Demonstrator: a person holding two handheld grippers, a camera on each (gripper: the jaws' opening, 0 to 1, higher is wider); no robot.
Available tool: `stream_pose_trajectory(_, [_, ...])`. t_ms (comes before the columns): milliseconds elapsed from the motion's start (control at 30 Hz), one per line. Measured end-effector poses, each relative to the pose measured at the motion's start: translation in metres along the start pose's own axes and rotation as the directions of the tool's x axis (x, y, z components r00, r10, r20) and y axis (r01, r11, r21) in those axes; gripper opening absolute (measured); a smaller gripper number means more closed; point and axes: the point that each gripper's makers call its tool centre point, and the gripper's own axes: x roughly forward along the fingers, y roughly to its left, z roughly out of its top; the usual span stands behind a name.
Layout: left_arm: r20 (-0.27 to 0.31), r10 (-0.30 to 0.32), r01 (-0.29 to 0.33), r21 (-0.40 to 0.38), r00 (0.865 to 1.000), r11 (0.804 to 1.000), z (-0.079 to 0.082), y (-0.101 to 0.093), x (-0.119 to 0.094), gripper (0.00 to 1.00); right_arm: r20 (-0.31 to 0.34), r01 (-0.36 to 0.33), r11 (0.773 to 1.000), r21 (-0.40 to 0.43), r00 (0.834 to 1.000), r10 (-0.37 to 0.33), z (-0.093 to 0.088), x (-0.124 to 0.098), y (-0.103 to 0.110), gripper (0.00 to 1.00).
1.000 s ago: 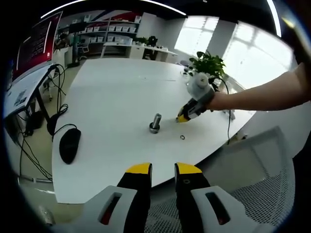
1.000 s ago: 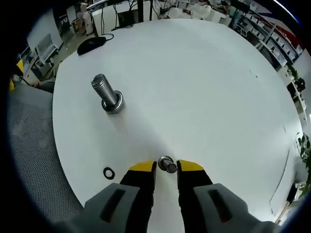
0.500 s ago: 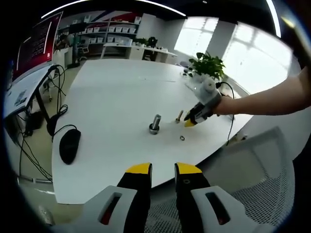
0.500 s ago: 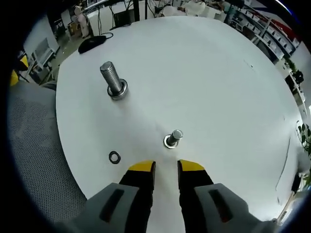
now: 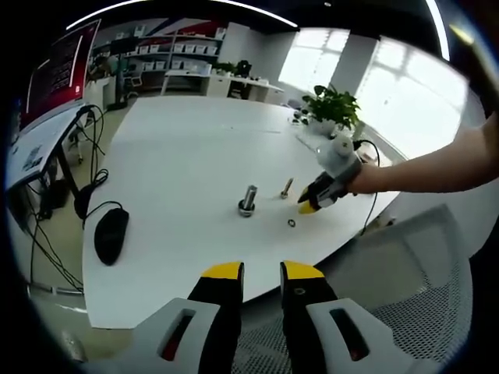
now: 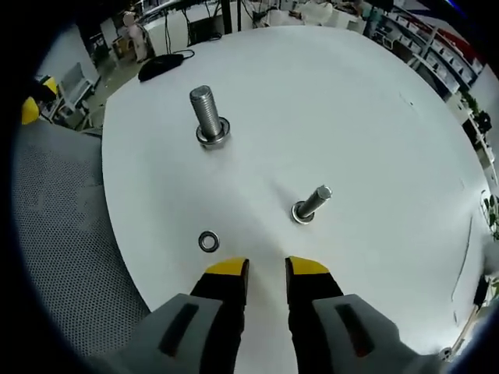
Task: Place the washer onto the threaded stud by aligning its center hole with the stud, sliding it down to the base, and recovering from edge contact or off-axis alignment until the washer reaches the visible bottom stop.
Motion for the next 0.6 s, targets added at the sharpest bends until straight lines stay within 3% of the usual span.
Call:
stream_pose_trajectory(200, [0.000, 0.002, -0.002, 0.000, 1.000, 1.000, 0.000, 0.001, 0.000, 0.16, 0.022, -0.030, 0.999, 0.013, 0.999, 0.030, 0.001, 0.000, 0.011, 0.23])
stream_pose_trajectory(333, [0.000, 0.002, -0.002, -0.001, 1.000, 1.000, 0.000, 0.000, 0.000, 0.16, 0.010, -0.050, 0.996, -0.072, 0.999, 0.051, -0.002, 0.002, 0.026, 0.23])
stream_pose_trajectory(600, [-0.001, 0.003, -0.003, 0.000, 1.000, 1.000, 0.000, 0.001, 0.000, 0.16, 0.043, -0.091, 0.994, -0.059, 0.995, 0.094, 0.006, 0.004, 0.043, 0.24])
